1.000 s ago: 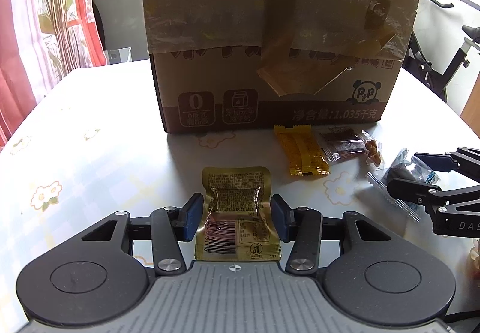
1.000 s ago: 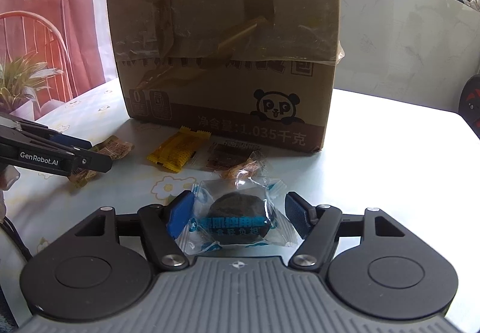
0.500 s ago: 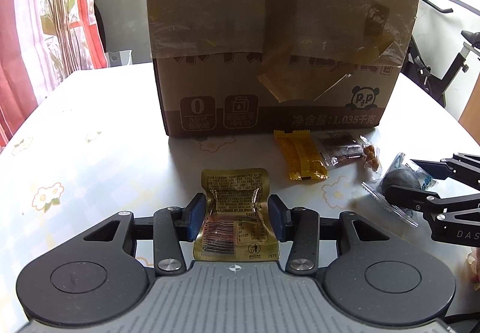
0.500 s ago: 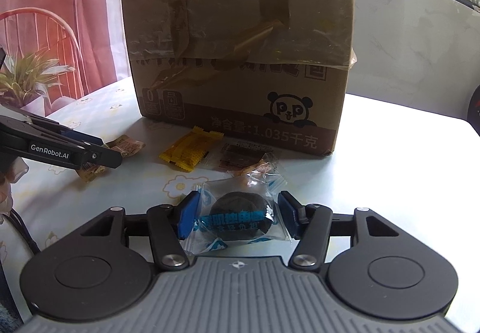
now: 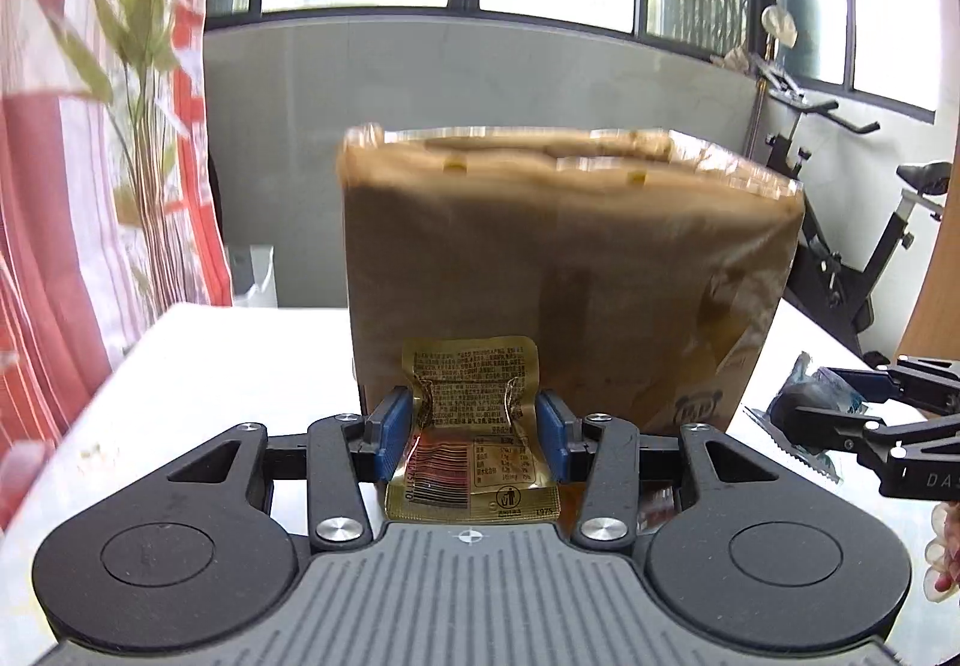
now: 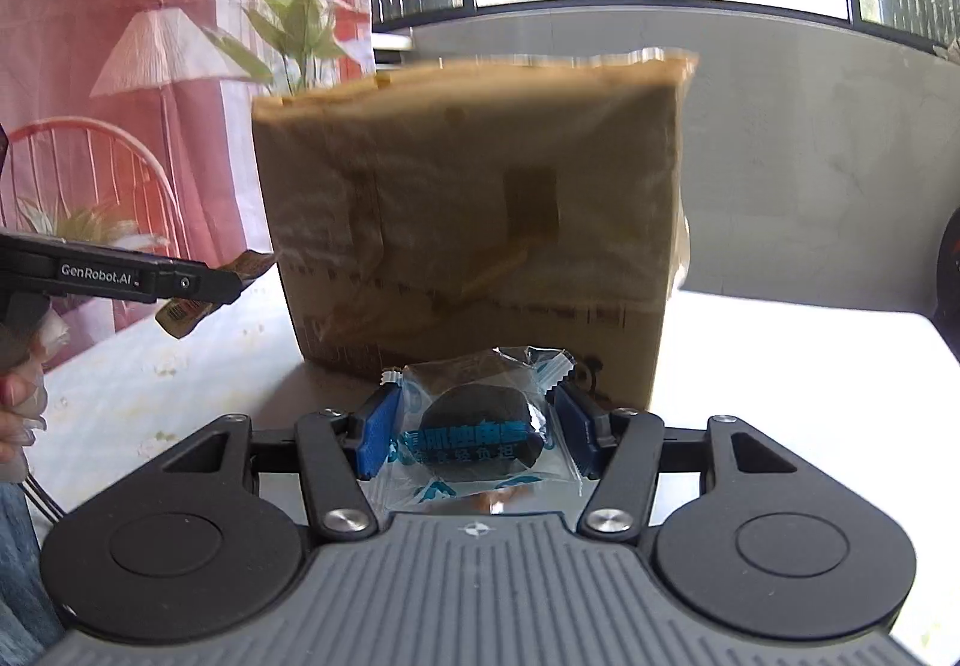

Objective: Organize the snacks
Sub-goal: 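Lift both held snacks toward the box with the right and left grippers, then open both grippers over the box to drop the sachet and cake, then move both tools back down toward the snacks beside the box, then grasp the yellow bar with the left gripper while the right grasps the clear cookie packet, then lift both snacks over the box and open both grippers to drop them, then move both tools back toward the small brown packet beside the box, then grasp the small brown meat packet with the left gripper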

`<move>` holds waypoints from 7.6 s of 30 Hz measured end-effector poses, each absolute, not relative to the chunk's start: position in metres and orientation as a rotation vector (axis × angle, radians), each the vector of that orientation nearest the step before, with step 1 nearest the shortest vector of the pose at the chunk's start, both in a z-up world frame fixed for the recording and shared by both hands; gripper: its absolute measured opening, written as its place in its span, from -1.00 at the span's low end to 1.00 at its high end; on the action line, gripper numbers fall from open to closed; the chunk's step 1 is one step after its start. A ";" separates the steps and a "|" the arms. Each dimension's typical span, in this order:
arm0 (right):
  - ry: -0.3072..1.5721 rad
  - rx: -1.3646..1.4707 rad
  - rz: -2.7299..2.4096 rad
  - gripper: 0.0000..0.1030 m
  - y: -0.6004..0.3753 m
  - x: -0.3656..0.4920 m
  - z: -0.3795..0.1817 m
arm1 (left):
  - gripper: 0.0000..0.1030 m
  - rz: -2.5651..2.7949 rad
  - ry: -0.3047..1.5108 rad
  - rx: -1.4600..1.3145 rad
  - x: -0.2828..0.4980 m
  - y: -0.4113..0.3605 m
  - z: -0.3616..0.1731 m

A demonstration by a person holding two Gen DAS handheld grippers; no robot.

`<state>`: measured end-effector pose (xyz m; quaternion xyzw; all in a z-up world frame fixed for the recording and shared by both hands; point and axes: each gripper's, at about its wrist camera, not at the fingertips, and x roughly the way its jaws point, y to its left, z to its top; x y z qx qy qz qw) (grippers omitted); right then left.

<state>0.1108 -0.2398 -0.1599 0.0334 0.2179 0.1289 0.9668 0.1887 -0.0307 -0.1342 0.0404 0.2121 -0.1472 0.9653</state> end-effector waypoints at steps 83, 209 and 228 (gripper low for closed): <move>0.683 0.159 0.104 -0.63 -0.251 0.145 -0.232 | 0.11 -0.453 0.800 0.051 0.270 -0.092 -0.242; 0.718 -0.066 0.260 -0.33 -0.231 0.175 -0.234 | -0.75 -0.676 0.855 -0.010 0.320 -0.129 -0.278; 0.734 0.109 0.349 -0.61 -0.262 0.184 -0.224 | -0.81 -0.675 0.810 0.055 0.300 -0.129 -0.267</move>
